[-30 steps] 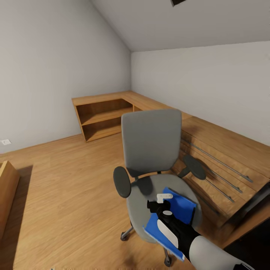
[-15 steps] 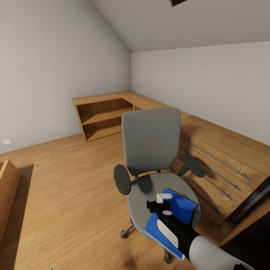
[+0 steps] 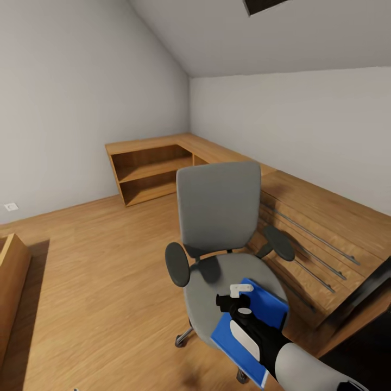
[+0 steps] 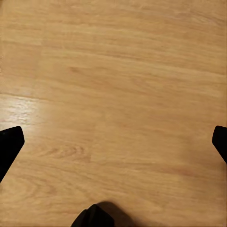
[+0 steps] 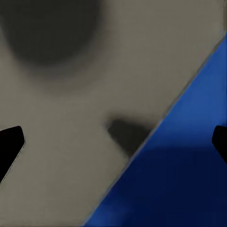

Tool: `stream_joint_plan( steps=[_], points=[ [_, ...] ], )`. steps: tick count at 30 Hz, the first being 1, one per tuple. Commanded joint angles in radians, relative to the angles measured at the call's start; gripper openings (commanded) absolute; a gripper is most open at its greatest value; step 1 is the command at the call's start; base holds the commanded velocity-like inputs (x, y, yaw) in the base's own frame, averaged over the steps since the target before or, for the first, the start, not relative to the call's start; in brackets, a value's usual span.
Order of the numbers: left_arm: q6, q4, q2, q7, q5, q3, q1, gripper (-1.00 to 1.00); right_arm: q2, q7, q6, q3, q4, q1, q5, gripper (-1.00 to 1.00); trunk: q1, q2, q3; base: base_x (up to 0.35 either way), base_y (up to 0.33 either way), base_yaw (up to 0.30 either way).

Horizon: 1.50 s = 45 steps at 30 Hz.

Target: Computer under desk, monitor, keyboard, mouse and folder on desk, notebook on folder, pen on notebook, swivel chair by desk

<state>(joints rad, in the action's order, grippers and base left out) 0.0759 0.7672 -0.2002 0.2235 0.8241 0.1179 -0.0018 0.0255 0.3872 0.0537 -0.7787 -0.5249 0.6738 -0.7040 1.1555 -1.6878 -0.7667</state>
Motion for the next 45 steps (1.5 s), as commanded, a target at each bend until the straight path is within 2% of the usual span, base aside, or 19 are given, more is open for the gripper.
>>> stream_joint_plan(
  steps=[1, 12, 45],
  points=[
    [0.007, 0.001, -0.002, 0.008, 0.011, 0.008, 0.000, 1.00, -0.001, 0.009, 0.005, -0.007, -0.002, 0.001, -0.004, 1.00, -0.004, 0.007, 0.002, 0.000, 0.000, 0.000],
    [0.007, 0.001, 0.013, 0.008, 0.010, 0.008, -0.001, 1.00, -0.002, 0.009, 0.005, -0.007, -0.003, 0.001, -0.004, 1.00, -0.046, 0.084, 0.037, 0.000, 0.000, 0.000],
    [0.007, -0.013, 0.021, 0.008, 0.010, 0.009, 0.000, 1.00, -0.002, 0.007, 0.000, -0.007, -0.004, 0.001, -0.005, 1.00, -0.173, 0.315, 0.140, 0.000, 0.000, 0.000]
  ],
)
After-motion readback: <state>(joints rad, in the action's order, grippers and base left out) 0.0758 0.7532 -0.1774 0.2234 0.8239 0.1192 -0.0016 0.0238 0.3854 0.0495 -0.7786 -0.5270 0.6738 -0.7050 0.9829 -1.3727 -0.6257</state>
